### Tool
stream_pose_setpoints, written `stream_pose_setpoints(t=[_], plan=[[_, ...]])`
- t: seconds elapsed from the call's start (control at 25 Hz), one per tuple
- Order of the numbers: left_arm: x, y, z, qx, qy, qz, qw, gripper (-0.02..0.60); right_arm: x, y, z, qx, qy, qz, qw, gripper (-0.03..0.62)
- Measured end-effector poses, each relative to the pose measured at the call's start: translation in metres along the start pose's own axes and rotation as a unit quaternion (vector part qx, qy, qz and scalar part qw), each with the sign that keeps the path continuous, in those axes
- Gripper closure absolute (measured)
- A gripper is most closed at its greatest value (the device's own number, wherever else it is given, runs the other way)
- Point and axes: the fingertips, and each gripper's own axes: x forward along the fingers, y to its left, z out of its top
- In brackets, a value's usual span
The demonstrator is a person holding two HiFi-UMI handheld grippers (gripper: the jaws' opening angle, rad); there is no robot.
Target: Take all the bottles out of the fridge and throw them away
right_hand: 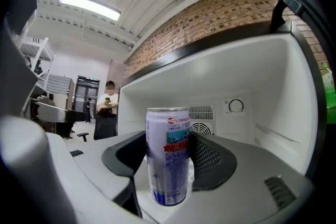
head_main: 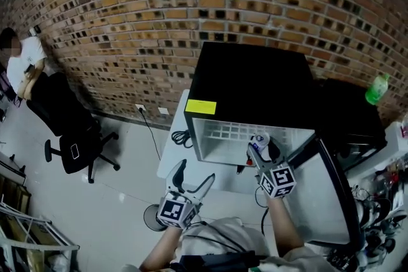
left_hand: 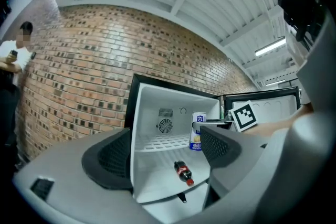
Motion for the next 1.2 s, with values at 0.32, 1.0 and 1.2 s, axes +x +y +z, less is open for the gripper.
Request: stream_pose_setpoints(t=[0.32,1.0,1.2], plan=[[-0.013,0.026,-0.028,0.006,0.003,0.032,0.9995,0.178,-0.020,0.061,-0.028,-0.007,0.035,0.083,0.996,0.321],[-0.201,0.133,-0.094,-0.047,0.056,0.296,0.9524,0.178,0.047,0.340,-0.179,0.008,0.204,0.419,0.885,0.321],[-0.287,0.159,-0.159,-0.090,0.084,0.395,0.9104,0.178,0.051,0.442,-0.248,-0.037,0.246,0.522,0.816,0.321]])
